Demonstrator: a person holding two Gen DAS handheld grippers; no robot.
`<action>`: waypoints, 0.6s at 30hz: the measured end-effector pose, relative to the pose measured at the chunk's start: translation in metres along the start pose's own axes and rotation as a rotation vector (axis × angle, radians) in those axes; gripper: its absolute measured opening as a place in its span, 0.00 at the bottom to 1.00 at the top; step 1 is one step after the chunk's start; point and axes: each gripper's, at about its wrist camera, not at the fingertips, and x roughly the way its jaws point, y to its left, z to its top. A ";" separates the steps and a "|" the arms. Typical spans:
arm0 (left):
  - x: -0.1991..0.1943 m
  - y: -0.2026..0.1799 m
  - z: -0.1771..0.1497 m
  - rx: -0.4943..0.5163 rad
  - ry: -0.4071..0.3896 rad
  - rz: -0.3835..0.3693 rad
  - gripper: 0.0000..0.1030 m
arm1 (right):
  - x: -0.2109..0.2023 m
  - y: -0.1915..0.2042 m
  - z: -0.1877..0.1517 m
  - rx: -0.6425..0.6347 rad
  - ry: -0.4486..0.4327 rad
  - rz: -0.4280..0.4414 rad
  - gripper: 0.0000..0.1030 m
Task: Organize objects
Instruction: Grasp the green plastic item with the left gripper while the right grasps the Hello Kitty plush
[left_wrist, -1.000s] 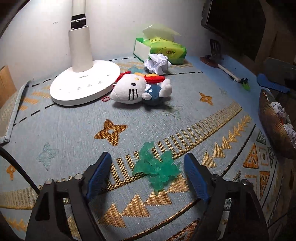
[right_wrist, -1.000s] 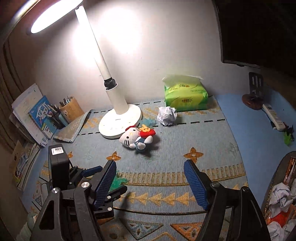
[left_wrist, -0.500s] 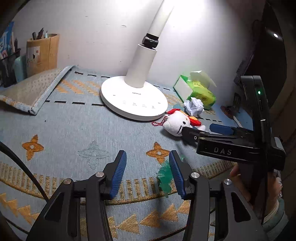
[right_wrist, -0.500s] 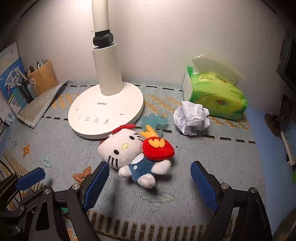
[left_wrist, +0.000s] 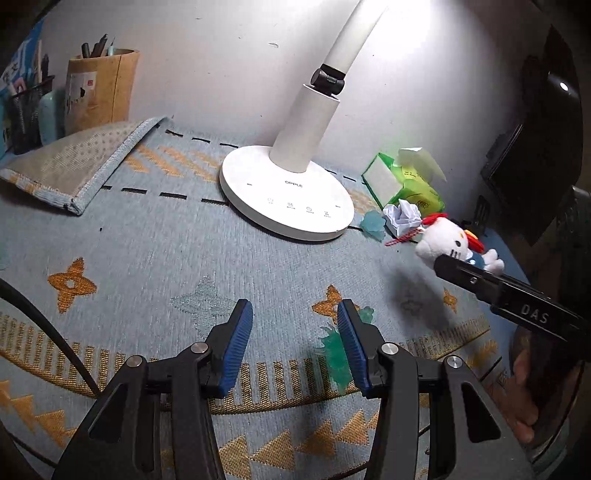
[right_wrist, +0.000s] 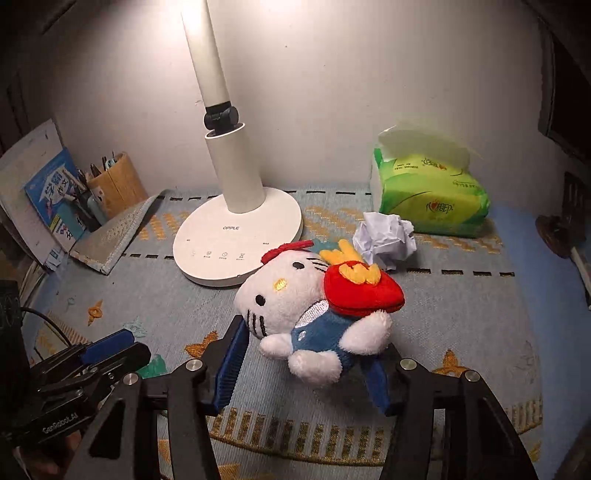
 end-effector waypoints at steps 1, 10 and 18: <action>0.000 0.000 0.000 0.003 0.003 -0.016 0.44 | -0.014 -0.009 -0.007 0.017 -0.004 -0.005 0.55; 0.004 -0.020 -0.004 0.112 0.023 -0.049 0.80 | -0.025 -0.030 -0.102 0.163 0.220 0.143 0.56; 0.009 -0.051 -0.017 0.314 0.076 -0.041 0.83 | -0.062 0.021 -0.138 -0.152 0.245 -0.044 0.84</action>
